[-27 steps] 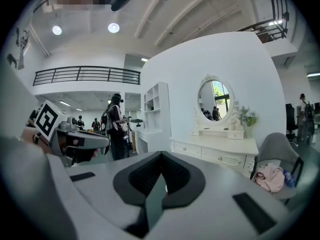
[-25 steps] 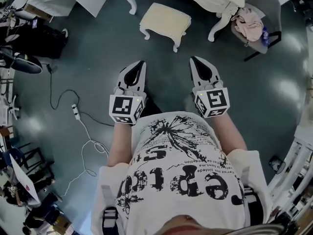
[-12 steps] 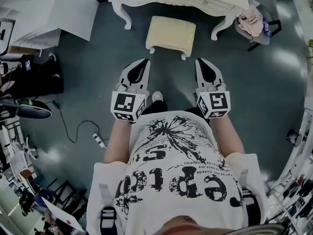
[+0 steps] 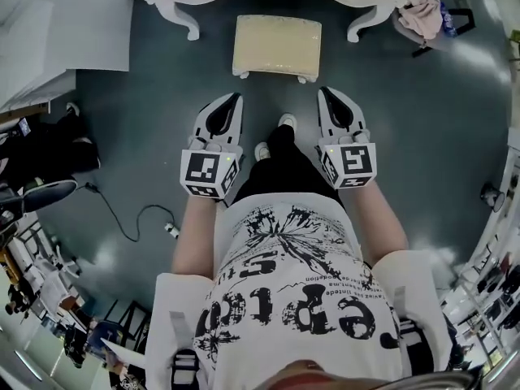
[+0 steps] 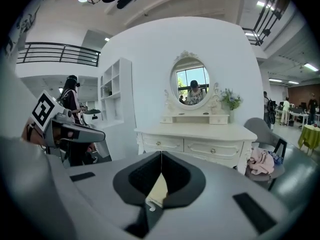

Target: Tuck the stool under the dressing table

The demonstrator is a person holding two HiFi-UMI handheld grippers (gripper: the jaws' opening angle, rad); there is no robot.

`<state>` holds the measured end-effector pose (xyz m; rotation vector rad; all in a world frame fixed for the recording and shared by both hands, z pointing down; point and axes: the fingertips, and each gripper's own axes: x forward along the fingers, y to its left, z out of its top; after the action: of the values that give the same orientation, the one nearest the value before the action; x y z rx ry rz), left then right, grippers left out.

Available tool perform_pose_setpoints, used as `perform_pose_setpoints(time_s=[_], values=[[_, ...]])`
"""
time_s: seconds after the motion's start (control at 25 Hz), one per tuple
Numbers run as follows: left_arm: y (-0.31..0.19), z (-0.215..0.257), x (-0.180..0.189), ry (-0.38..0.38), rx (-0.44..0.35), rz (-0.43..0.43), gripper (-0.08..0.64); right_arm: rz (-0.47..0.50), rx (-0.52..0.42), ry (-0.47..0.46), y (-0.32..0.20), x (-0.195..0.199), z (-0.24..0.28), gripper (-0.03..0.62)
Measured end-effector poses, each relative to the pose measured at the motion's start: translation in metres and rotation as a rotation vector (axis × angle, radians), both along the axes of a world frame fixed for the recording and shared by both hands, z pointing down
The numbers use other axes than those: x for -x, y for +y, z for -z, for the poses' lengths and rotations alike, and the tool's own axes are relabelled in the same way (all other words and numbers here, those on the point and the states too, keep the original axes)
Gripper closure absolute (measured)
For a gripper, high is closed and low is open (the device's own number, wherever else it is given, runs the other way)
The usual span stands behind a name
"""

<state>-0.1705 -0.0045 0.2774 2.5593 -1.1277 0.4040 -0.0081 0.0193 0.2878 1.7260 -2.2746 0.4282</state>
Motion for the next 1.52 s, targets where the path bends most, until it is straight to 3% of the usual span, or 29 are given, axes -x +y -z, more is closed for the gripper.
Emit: perform_pose_setpoints(time_s=[0.44,0.72,0.92,1.28,1.52], values=[[-0.092,-0.160,-0.030,-0.035,0.124,-0.001,0.540,-0.005,0.178,-0.035,-0.090,-0.019,-0.169,0.574],[-0.101,-0.308,-0.039,-0.113,0.270,-0.043,0.540,-0.089,0.367,-0.064,-0.089,-0.029,-0.314,0.575],[-0.098,-0.381,-0.032,-0.141,0.341,-0.084,0.540,-0.143,0.456,-0.041,-0.082,-0.026,-0.388,0.575],[-0.109,-0.462,-0.032,-0.148,0.411,-0.071,0.540,-0.222,0.510,-0.027,-0.084,-0.031,-0.460,0.574],[-0.113,-0.473,-0.034,-0.095,0.419,-0.077,0.540,-0.244,0.470,0.000,-0.087,-0.032,-0.468,0.575]])
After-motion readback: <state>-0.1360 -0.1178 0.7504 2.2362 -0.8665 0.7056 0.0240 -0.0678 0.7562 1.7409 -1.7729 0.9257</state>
